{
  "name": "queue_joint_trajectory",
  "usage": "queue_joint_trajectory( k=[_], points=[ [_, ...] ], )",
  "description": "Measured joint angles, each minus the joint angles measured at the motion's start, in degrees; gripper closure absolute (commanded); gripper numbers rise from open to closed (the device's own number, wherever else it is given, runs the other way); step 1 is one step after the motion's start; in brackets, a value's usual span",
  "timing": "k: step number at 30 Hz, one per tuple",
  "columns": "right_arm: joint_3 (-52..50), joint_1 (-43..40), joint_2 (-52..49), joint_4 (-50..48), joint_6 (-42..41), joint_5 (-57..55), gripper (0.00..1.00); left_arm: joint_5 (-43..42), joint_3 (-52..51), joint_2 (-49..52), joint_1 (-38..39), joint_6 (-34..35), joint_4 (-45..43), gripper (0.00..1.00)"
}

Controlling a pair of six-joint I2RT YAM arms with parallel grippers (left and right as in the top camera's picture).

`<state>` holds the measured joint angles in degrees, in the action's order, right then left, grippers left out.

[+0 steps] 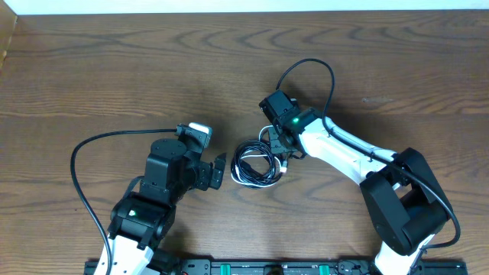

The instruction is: Untangle cables

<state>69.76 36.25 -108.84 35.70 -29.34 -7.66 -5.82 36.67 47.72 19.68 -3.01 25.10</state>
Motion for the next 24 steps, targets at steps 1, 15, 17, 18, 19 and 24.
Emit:
queue_joint_trajectory(
  k=[1, 15, 17, 18, 19, 24],
  points=[
    [0.0, 0.0, 0.0, -0.1, 0.0, 0.0, 0.99, 0.0, 0.0, 0.0, 0.0, 0.0, 0.0, 0.02],
    [0.4, 0.0, 9.3, 0.2, 0.9, -6.0, 0.99, -0.2, 0.0, 3.0, 0.0, 0.5, 0.2, 0.46],
    [1.2, 0.0, 14.3, 0.2, 1.9, -9.3, 0.99, -1.0, 0.0, 4.2, 0.0, 1.1, -0.3, 0.21],
    [1.5, 0.0, 15.5, 0.2, 2.2, -10.1, 0.99, -1.7, 0.0, 4.7, 0.0, 1.2, -0.9, 0.19],
    [1.8, 0.0, 16.7, 0.2, 2.4, -10.8, 0.99, -3.0, 0.0, 5.2, 0.0, 1.4, -1.8, 0.19],
    [2.2, 0.0, 17.7, 2.3, 3.1, -12.8, 0.99, -12.0, 0.0, 6.3, 0.2, 1.5, -7.9, 0.02]
  ],
)
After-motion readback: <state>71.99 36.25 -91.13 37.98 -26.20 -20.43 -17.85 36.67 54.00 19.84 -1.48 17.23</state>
